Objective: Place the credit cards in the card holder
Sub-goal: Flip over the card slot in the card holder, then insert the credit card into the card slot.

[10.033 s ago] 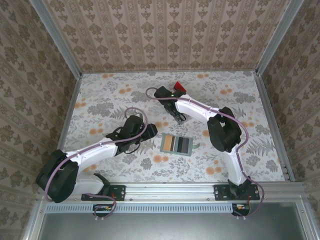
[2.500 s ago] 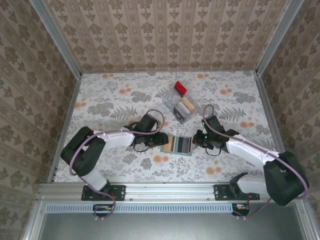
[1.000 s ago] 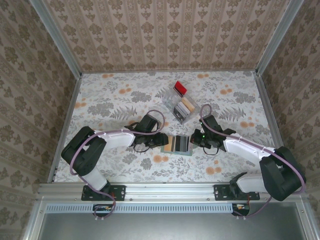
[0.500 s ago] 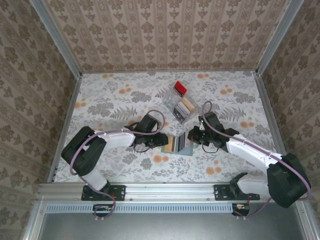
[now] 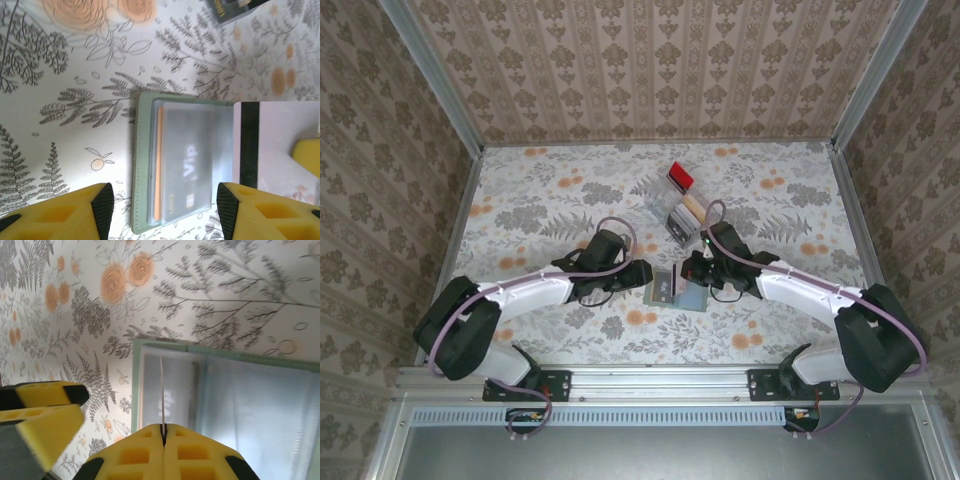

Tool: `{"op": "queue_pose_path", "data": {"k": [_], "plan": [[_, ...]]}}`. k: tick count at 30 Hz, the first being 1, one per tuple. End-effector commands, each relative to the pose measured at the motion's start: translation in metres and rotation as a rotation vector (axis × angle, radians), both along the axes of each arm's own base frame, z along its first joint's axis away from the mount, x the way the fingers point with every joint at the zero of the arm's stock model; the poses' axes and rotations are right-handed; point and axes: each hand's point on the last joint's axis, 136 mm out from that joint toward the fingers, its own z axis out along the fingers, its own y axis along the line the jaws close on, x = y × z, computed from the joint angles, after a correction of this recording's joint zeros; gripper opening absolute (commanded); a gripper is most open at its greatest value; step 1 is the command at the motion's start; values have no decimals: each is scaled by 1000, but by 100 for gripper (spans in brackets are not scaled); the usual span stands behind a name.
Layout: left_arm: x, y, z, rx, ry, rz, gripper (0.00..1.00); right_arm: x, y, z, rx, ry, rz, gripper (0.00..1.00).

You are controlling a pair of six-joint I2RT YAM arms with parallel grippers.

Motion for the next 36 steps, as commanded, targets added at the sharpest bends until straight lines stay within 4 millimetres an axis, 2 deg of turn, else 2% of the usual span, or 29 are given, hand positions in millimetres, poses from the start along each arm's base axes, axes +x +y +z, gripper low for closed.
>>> {"op": "queue_pose_path", "data": {"k": [1,11,13,22,30,36], "plan": [[2,2,-5,39,-7,-12,59,-2,-8,-5,26,11,-29,1],[1,-15,-27,53,71,-73,54,-4,2,-23,94,28,-25,1],[0,-17,-29,58,78,-82,52,-5,0,-34,77,55,-32,1],[-5,-15,-42,82,112,-89,42,-9,0,-53,93,83,-44,1],[-8,-13,-48,109,126,-93,25,-12,4,-61,138,106,-63,2],[-11,-9,-51,131,133,-92,21,-19,-7,-66,114,118,-108,2]]}}
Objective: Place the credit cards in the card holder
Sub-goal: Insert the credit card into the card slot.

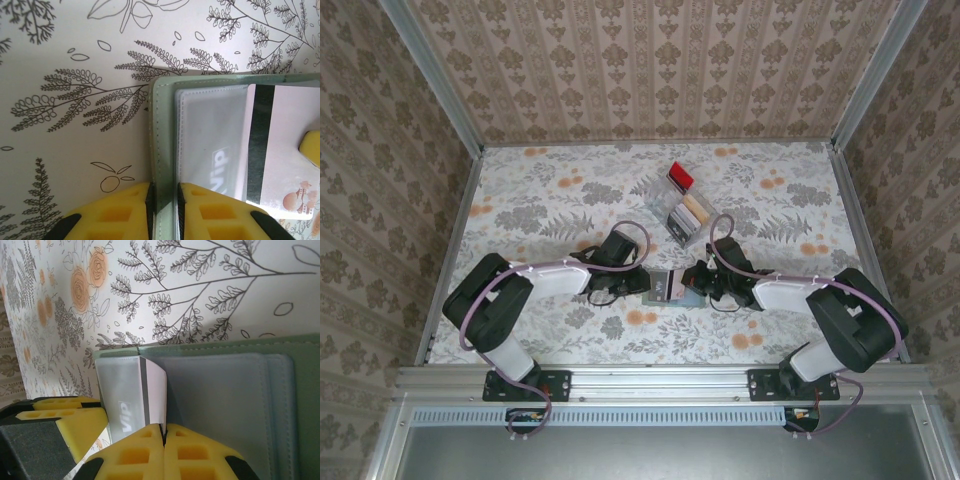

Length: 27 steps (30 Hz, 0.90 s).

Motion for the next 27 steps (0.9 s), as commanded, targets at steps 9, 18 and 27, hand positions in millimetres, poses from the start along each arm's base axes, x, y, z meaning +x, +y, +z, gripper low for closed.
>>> {"op": "queue_pose_path", "data": {"k": [9,18,27], "plan": [[-6,-4,-3,25,8,-34,21,-15,4,-20,-20,62,58,2],[-5,-5,-2,29,3,-31,21,-10,14,-20,-32,70,83,4],[-3,-6,1,29,-8,-34,22,-1,38,-13,-22,62,161,8]]}}
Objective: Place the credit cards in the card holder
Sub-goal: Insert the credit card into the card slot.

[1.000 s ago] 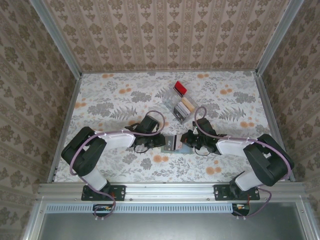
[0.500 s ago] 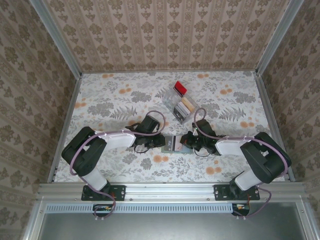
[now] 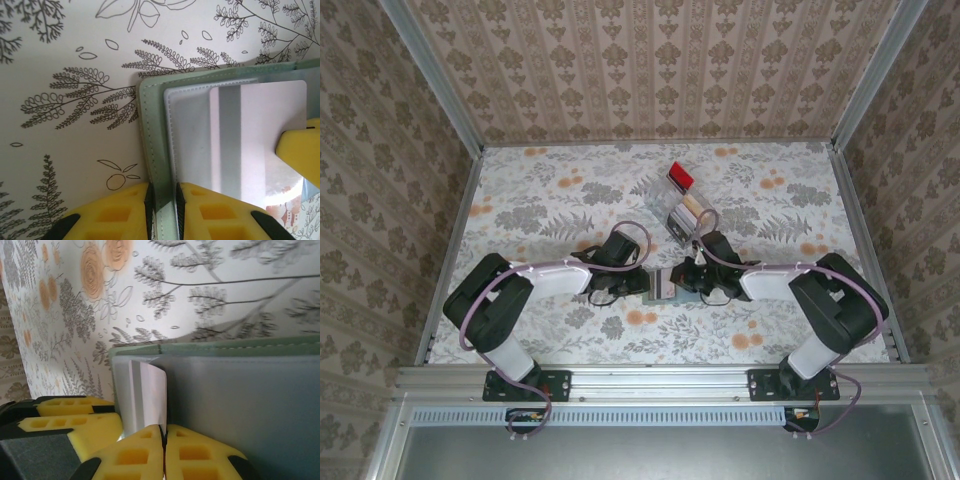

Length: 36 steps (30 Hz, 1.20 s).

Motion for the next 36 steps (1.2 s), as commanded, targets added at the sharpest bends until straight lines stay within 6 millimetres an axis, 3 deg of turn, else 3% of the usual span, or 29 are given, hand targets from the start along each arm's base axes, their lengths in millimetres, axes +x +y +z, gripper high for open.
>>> {"op": "queue_pose_path", "data": {"k": [1,4,10,13,21,28,36], "plan": [[-3,-8,3,-1,-4,-40,22,-12,8,-12,-42,47,66,8],[-2,-8,3,3,-6,-38,23,-13,7,-9,-70,46,88,10],[-2,-8,2,5,-5,-42,23,-15,-13,-2,-214,24,107,24],[-2,-8,1,6,-2,-43,23,-15,-13,-2,-218,24,109,24],[-1,-11,3,-7,-8,-47,23,-12,8,-8,-142,33,144,11],[-1,-11,3,-6,-8,-45,24,-10,21,-2,-115,18,182,13],[1,-7,8,-6,-34,-24,27,-11,32,21,-60,-26,243,17]]}}
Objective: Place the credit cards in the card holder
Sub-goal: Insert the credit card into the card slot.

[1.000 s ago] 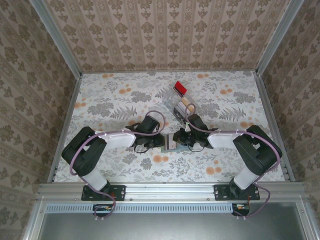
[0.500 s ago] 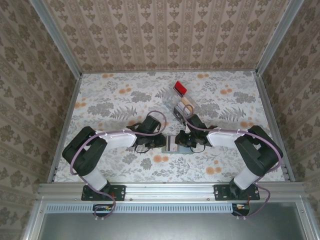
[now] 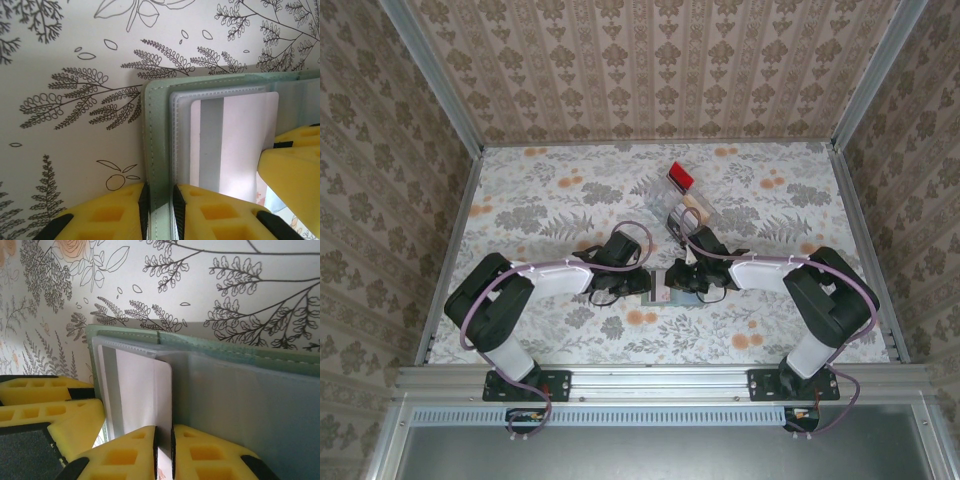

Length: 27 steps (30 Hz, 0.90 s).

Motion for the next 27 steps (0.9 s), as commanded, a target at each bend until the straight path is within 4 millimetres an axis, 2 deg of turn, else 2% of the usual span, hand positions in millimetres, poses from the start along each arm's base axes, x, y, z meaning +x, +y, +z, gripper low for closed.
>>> {"op": "queue_pose_path", "data": {"k": [1,5,7,11,14,16,22,24,27], "plan": [[1,-6,9,-20,-27,-21,27,-1,22,26,72,-41,95,17],[3,-8,12,-35,-39,-24,33,0,16,26,35,-57,103,11],[4,-8,13,-43,-47,-18,34,0,20,24,51,-46,107,9],[4,-8,17,-57,-63,-14,38,0,28,19,93,-12,101,10],[4,-5,16,-50,-61,-5,39,1,27,18,82,-8,95,10],[3,-4,15,-46,-60,-1,39,1,24,20,59,-13,102,14],[6,9,19,-10,-83,39,42,5,-11,44,-102,-73,63,29],[9,12,23,-10,-104,49,43,8,-22,61,-161,-120,75,35],[12,16,32,-22,-132,63,47,21,-42,86,-288,-199,69,36]]}}
